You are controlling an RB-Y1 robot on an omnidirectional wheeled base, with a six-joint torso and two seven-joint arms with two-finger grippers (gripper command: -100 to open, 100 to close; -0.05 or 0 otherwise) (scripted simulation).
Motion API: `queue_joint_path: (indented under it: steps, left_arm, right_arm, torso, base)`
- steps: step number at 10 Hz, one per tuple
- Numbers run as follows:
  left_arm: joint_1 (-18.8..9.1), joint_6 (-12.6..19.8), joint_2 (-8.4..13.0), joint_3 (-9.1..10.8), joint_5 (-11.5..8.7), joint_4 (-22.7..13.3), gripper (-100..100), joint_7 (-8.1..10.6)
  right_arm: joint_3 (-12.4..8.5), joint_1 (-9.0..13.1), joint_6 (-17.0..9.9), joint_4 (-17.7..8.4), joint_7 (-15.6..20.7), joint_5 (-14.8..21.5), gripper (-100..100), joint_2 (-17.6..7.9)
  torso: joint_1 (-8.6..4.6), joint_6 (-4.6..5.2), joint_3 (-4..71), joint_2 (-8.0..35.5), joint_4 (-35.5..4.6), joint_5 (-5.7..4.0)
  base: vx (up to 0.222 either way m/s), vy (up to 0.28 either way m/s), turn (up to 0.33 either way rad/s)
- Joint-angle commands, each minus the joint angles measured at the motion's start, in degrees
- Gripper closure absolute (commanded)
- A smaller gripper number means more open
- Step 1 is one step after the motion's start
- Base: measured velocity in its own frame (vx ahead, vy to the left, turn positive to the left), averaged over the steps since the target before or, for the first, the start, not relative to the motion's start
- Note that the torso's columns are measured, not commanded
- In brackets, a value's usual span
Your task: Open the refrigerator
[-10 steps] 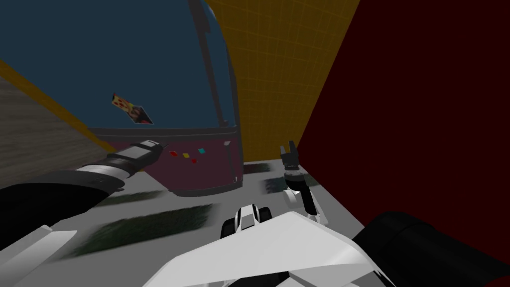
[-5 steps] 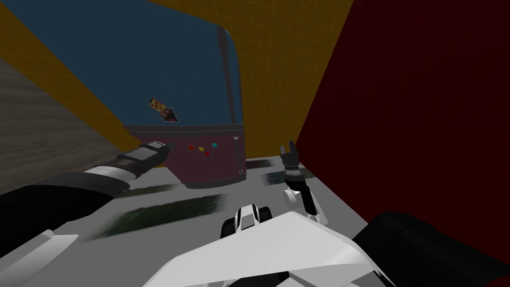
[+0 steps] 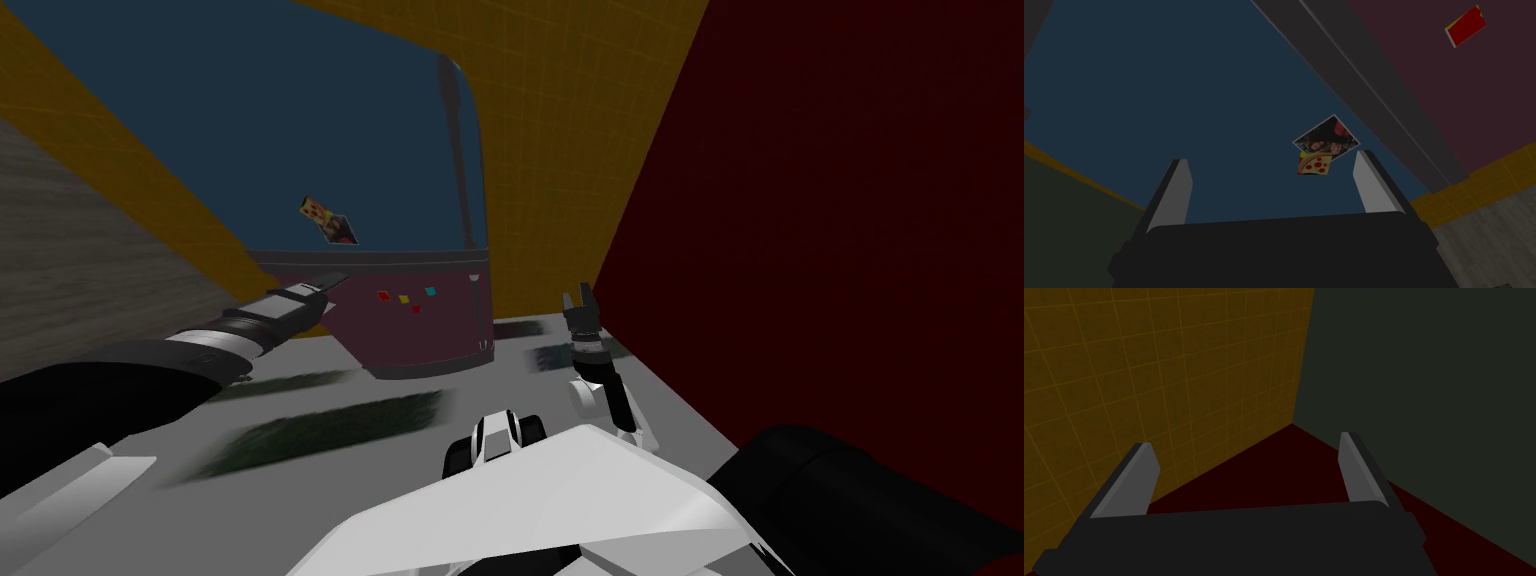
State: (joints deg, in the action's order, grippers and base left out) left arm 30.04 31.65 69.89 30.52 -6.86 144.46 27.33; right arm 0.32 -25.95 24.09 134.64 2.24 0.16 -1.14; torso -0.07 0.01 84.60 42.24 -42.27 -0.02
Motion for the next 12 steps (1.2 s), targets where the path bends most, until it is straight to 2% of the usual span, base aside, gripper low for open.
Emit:
queue_joint_path:
  steps: [1, 3, 7, 12]
  left_arm:
    - [-0.64, 1.2, 1.58, 0.55, -1.28, -3.34, -100, 0.42]
    - [-1.19, 2.6, 3.61, 1.7, -3.25, -4.54, -100, 0.93]
    - [-2.16, 5.27, 7.51, 3.91, -6.96, -4.19, -100, 1.92]
    - [-2.59, 9.45, 14.23, 7.46, -11.76, -2.62, -100, 3.87]
  right_arm:
    - [0.0, 0.0, 0.0, 0.0, 0.0, 0.0, 0, 0.0]
    - [0.0, -0.01, 0.0, 0.0, 0.0, 0.0, 0, 0.0]
    - [0.01, -0.01, 0.0, 0.0, 0.0, 0.0, 0, 0.01]
    - [0.01, 0.0, 0.0, 0.01, 0.0, 0.0, 0, 0.01]
  torso:
    - [0.06, -0.01, -0.07, 0.11, -0.04, 0.02]
    - [-0.03, 0.0, 0.08, -0.13, 0.04, -0.01]
    - [0.1, -0.01, -0.05, 0.09, -0.02, 0.03]
    - [0.04, -0.01, -0.09, 0.17, -0.04, 0.0]
  base:
    - [0.1, -0.074, -0.023]
    - [0.16, -0.119, -0.047]
    - [0.171, -0.138, -0.039]
    - [0.169, -0.119, -0.037]
